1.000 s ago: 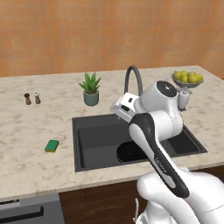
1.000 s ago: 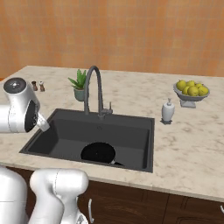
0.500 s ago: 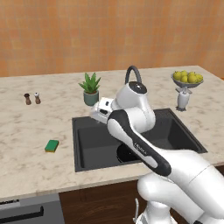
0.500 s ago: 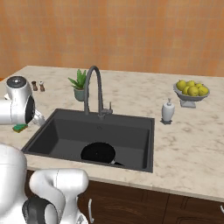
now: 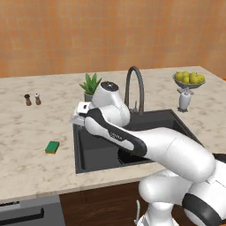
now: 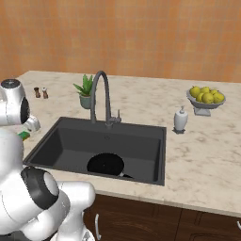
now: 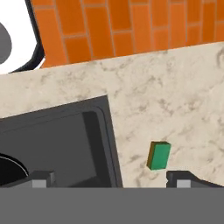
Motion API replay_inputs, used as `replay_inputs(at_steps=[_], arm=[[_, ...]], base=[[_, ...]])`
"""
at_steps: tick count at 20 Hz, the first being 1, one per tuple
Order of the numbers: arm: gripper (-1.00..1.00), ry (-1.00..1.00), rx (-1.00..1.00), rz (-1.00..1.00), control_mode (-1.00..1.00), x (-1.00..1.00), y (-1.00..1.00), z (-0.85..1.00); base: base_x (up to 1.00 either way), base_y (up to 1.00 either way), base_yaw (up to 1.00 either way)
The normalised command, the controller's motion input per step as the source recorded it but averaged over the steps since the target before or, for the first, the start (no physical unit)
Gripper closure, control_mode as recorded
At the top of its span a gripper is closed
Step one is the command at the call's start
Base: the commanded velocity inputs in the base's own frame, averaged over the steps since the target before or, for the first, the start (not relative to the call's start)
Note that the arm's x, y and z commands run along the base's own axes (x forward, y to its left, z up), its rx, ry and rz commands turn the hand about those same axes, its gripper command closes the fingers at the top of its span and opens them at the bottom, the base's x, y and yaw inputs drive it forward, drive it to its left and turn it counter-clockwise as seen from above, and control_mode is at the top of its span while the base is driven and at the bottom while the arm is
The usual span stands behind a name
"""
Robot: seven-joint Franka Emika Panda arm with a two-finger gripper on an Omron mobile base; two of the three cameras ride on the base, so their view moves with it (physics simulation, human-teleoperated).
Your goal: Pick the pan and sponge and place them into the sink. Then turn on the water.
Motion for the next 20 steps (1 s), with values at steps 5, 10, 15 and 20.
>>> replay_inputs(at_steps=[5, 10, 15, 20], arm=[[-1.0, 0.07, -0.07, 0.07, -1.0, 0.31, 0.55, -0.29], [-1.0, 0.06, -0.11, 0.05, -1.0, 0.42, 0.61, -0.44], [-1.0, 0.02, -0.11, 0.05, -1.0, 0.39, 0.49, -0.43], [-1.0, 0.0, -0.11, 0.03, -1.0, 0.37, 0.44, -0.43]], base=[[0.0, 0.0, 0.0], [0.0, 0.0, 0.0], [0.0, 0.0, 0.0], [0.0, 0.0, 0.0]])
